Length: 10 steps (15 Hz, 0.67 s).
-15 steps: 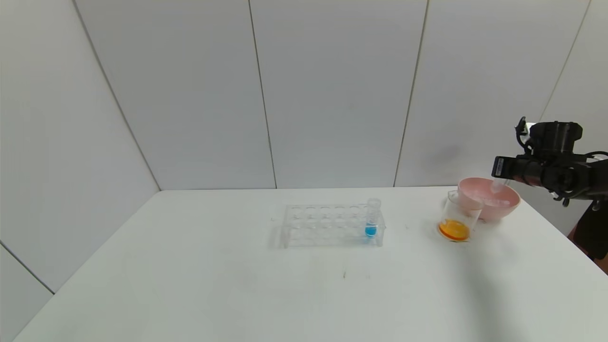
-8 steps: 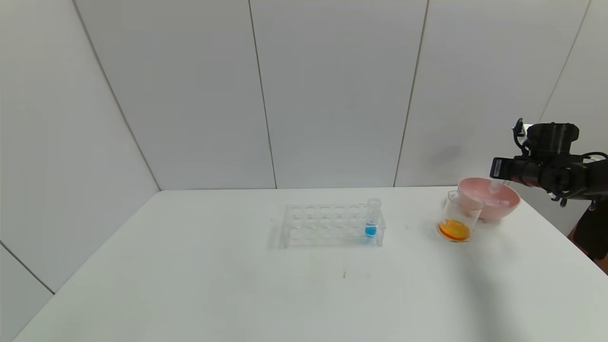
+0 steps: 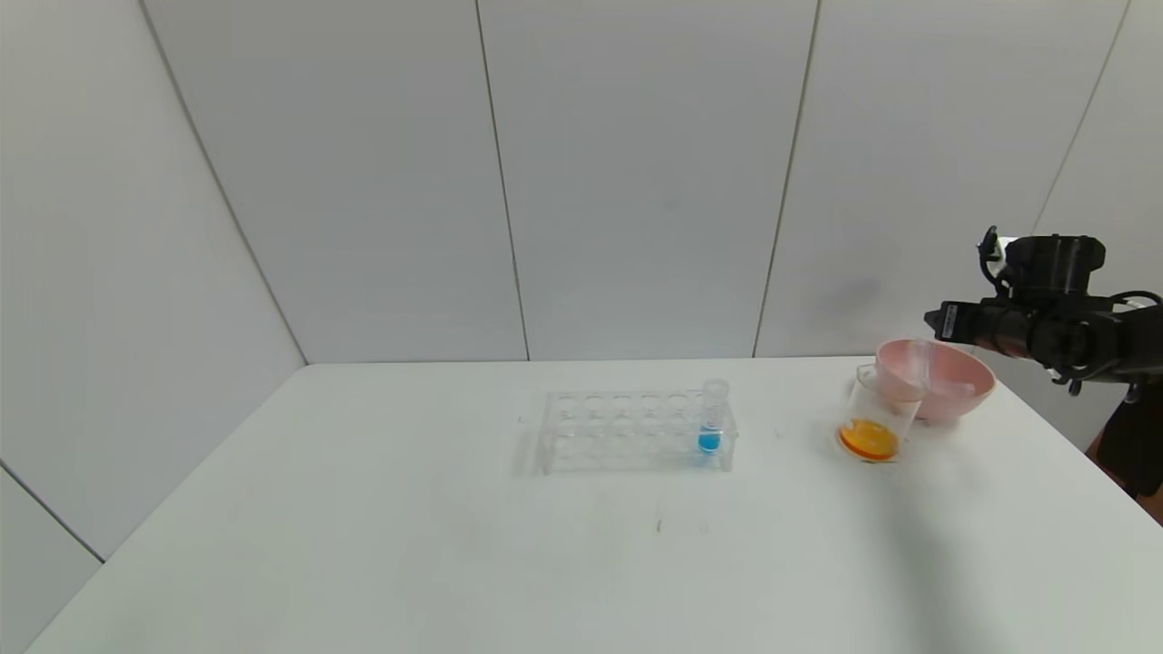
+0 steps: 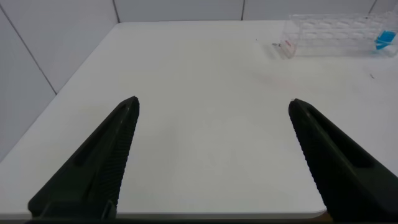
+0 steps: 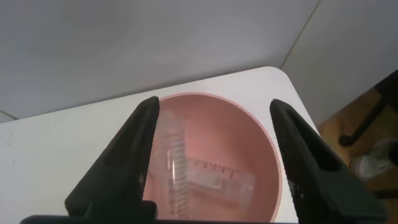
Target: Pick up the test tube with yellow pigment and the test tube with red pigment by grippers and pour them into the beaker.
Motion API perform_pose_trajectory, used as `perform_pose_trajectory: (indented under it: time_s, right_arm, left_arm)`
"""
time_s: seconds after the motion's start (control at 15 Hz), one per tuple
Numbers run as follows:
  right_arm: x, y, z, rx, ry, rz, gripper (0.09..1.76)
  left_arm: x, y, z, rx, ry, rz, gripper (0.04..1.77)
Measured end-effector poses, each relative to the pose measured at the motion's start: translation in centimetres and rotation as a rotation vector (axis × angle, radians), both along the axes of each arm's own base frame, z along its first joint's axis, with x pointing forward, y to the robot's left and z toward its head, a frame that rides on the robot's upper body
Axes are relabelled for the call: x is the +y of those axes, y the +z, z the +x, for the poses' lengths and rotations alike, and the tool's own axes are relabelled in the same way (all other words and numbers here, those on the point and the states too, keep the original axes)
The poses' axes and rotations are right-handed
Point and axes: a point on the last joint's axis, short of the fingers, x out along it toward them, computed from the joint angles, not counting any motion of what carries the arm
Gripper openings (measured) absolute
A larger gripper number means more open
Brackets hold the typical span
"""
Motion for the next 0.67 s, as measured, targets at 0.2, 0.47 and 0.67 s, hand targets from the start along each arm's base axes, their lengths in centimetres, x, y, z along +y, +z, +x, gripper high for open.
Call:
perform_pose_trajectory:
  time_s: [0.2, 0.47, 0.67]
  right_arm:
    - [0.2, 1.0, -0.7, -0.008, 0.003, 0.0, 1.42]
    - [2.1, 3.0, -3.0, -0.021, 0.043, 0.0, 1.53]
    - [6.3, 3.9, -5.3, -0.012, 0.132, 0.004, 1.59]
  left_arm:
    - [0.0, 0.0, 0.0, 0.0, 0.0, 0.0, 1.72]
    - [0.0, 0.0, 0.0, 0.0, 0.0, 0.0, 1.72]
    - [0.0, 0.0, 0.0, 0.0, 0.0, 0.0, 1.72]
